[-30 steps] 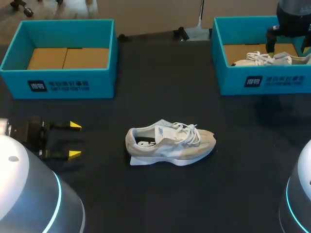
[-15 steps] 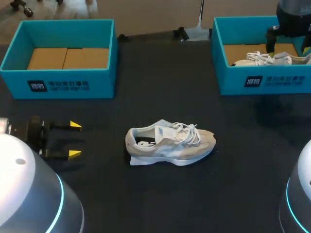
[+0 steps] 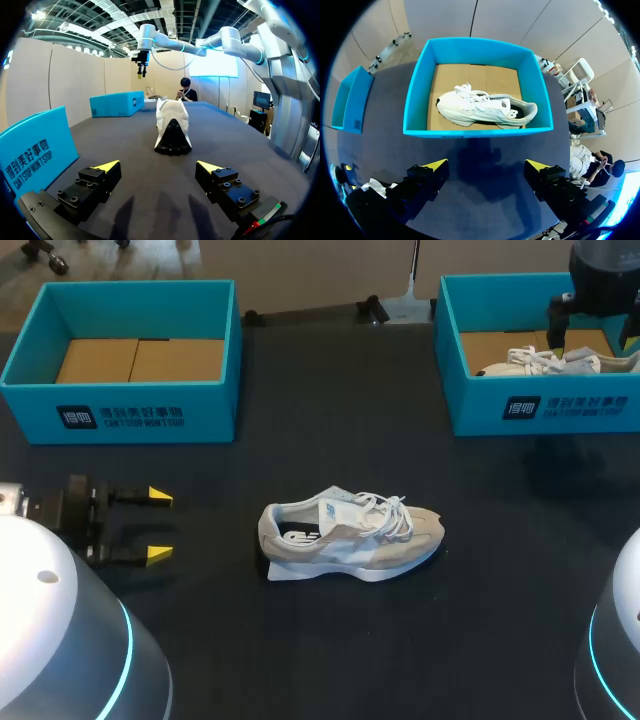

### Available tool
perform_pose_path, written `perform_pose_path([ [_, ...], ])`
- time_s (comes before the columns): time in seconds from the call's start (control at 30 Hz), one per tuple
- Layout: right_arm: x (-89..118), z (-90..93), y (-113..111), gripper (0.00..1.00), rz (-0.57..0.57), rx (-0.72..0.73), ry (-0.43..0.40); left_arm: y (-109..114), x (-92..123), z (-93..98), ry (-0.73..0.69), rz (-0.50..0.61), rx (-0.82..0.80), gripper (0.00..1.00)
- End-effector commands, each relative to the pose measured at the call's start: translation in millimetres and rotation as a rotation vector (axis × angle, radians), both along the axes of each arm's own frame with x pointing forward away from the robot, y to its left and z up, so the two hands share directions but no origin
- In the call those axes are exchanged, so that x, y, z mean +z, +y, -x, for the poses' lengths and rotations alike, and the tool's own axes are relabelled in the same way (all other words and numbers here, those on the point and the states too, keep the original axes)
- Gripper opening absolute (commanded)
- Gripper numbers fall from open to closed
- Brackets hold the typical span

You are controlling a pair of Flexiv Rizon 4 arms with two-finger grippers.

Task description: Take the shoe out of the shoebox, open the shoe tongue, remove and reinsert the insole, then place the shoe into the shoebox

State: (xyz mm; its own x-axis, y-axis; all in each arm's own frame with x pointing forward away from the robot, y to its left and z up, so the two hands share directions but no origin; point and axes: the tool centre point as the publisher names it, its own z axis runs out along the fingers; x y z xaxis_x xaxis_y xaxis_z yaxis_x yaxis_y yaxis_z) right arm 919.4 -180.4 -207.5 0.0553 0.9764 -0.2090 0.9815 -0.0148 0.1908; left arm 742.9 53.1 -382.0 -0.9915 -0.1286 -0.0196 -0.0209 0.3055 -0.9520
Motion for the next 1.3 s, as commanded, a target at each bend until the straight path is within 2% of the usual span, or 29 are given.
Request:
perform_pose_path([
  [0.03,0,0.5,0,1.0,0.0,0.0,-0.001,-16,-8,-6.0,0.006,0.009,-0.002,1.0],
  [0.2,0,0.5,0,1.0,0.0,0.0,-0.001,-36,-13,-6.0,0.016,0.026,-0.014,1.0],
  [0.33,0,0.5,0,1.0,0.0,0.0,-0.001,-54,-14,1.8,0.009,0.032,-0.021,1.0],
  [0.73,0,0.5,0,1.0,0.0,0.0,-0.001,-80,-18,21.6,0.022,0.064,-0.03,1.0],
  [0.9,0,0.5,0,1.0,0.0,0.0,-0.001,-86,-13,38.0,0.04,0.067,-0.067,1.0],
  [1.3,0,0.5,0,1.0,0.0,0.0,-0.001,-86,-13,38.0,0.04,0.067,-0.067,1.0],
])
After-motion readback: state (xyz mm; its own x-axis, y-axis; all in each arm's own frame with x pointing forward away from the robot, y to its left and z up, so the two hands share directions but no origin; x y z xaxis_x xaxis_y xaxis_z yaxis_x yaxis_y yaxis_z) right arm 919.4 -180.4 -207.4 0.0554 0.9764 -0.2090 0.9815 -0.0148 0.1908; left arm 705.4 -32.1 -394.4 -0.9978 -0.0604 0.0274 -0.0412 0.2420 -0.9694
